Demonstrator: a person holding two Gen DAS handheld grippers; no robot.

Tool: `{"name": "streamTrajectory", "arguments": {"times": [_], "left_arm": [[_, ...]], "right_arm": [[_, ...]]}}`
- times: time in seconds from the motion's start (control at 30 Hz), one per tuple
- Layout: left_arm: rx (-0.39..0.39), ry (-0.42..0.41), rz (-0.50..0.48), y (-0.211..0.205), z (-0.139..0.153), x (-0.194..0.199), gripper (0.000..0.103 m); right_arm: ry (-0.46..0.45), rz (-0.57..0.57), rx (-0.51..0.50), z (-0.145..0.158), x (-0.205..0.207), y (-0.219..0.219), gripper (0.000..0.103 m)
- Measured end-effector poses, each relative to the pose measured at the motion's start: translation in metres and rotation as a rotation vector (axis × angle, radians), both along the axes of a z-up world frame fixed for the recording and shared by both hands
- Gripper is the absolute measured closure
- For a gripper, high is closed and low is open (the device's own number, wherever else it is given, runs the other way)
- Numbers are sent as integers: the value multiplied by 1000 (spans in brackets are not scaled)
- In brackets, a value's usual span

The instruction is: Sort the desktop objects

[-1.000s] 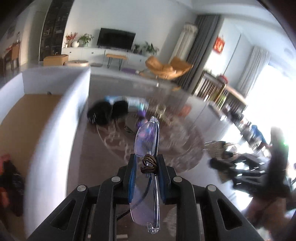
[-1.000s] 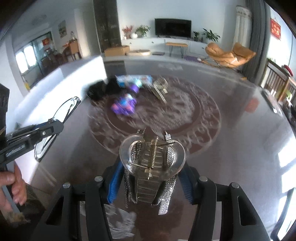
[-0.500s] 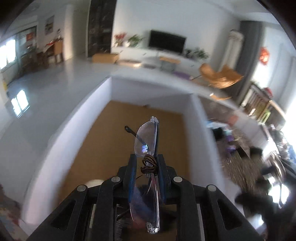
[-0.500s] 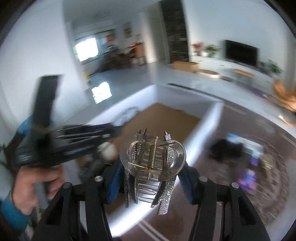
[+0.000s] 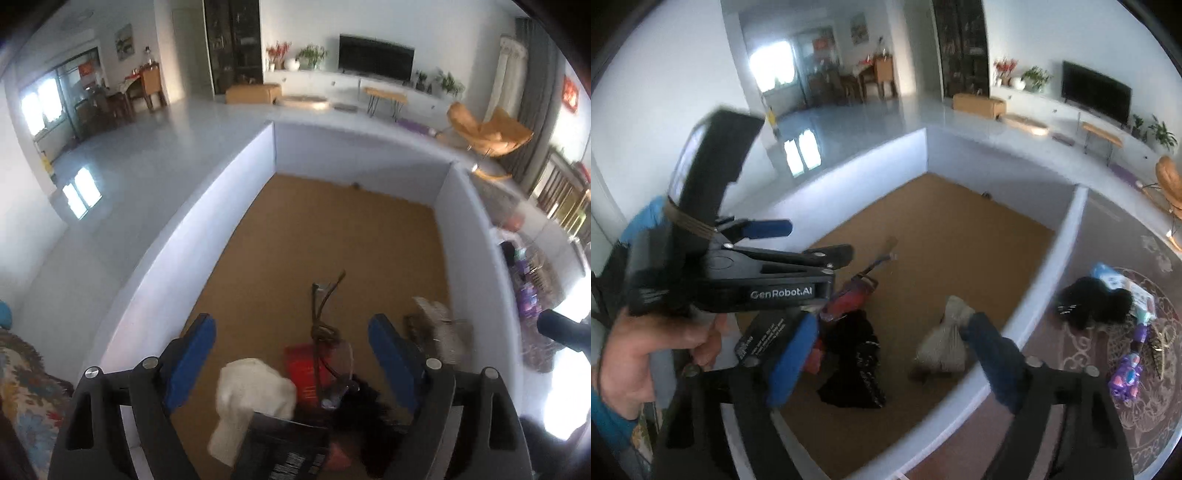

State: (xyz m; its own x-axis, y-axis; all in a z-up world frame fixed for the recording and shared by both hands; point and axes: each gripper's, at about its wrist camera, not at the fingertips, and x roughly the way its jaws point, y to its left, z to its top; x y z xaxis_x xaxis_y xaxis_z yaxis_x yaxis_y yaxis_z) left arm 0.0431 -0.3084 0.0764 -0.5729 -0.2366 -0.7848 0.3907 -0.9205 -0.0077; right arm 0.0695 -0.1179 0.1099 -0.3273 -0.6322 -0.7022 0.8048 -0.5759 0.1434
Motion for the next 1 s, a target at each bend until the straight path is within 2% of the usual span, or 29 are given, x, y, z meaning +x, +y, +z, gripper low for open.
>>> {"name": "streamTrajectory", "arguments": {"times": [0.03, 0.13, 0.2, 0.27, 0.37, 0.43, 0.47, 0.57, 0.63, 0.73, 0.83, 1.0], "left_arm": [[3, 35, -13, 10, 6, 5, 19], [-20, 88, -63, 37, 22, 13, 19], [-22, 124, -131, 64, 34, 16, 19], [1, 162, -229, 103, 46, 19, 19], [35, 195, -376, 160, 61, 20, 17], [47, 189, -467, 200, 64, 18, 10], [47, 177, -503, 218, 61, 15, 1], [20, 125, -571, 270, 33, 9, 0], [4, 39, -589, 296, -5, -6, 0], [-37, -19, -565, 309, -52, -26, 0], [-71, -55, -518, 312, -84, -43, 0], [-95, -47, -481, 302, -99, -70, 0]], "right_arm": [[20, -13, -29, 4, 2, 13, 15], [124, -121, -85, 7, 7, 69, 1], [163, -209, -66, -4, 4, 106, 0], [179, -309, 0, -24, -6, 143, 0], [143, -484, 135, -64, -32, 212, 0], [109, -564, 193, -82, -47, 248, 0], [81, -601, 221, -90, -56, 268, 0], [-7, -678, 278, -112, -75, 314, 0], [-35, -713, 285, -121, -85, 337, 0], [-51, -729, 282, -132, -89, 354, 0], [-43, -727, 248, -135, -90, 359, 0], [-51, -732, 223, -132, -87, 354, 0]]}}
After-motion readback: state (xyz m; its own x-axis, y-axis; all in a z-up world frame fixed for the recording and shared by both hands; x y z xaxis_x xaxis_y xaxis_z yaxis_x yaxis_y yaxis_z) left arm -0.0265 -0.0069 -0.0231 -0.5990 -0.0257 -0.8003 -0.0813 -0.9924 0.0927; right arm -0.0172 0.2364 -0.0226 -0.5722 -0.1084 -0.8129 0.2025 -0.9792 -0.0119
